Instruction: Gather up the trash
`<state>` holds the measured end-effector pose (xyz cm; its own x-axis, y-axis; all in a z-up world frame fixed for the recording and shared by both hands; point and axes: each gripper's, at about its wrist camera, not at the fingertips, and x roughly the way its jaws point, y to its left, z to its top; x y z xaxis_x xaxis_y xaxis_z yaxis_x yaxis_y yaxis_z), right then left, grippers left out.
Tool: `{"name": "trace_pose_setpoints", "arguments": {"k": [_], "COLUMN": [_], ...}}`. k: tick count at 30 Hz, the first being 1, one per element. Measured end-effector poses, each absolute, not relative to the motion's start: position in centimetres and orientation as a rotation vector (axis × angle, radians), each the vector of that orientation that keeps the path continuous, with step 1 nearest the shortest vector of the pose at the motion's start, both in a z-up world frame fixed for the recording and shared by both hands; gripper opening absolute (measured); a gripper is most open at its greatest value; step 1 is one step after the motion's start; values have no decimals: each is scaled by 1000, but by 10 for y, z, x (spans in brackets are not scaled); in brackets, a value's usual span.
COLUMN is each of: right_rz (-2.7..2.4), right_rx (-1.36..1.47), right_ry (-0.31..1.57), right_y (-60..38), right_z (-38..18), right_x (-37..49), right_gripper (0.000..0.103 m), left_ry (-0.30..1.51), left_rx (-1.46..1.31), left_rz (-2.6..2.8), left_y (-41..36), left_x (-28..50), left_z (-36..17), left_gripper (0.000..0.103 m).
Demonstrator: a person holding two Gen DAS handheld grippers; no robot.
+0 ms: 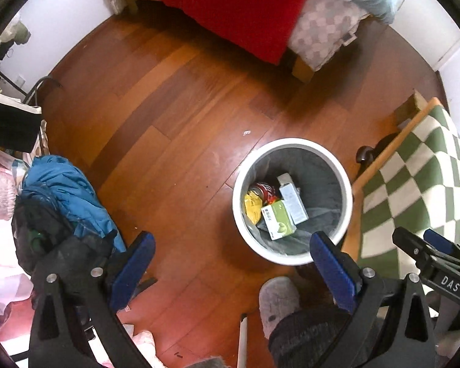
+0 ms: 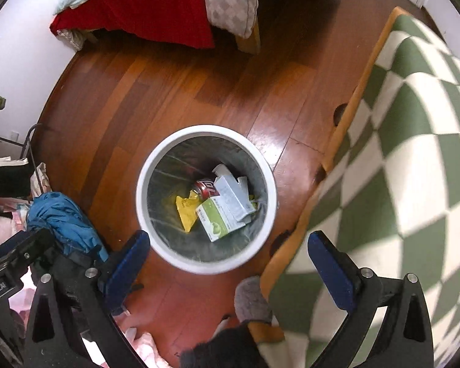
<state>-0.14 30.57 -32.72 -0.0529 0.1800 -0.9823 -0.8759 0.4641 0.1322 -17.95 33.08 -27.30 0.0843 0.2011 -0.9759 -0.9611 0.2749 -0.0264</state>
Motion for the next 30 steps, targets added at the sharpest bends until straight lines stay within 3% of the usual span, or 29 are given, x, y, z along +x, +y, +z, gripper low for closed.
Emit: {"name": "trace_pose_setpoints", "arguments": {"k": [30], "right_rz": [1300], "right_rx": [-464], "right_ry": [1186], "right_y": [117], "right_z": [-54], "right_x": [-69], "right_gripper": [103], "left_ry": [830], "left_rx": [-741], "left_rz": [810], "left_y": [179], "left_x": [-212], "left_z": [-60], "left_gripper": [103]}}
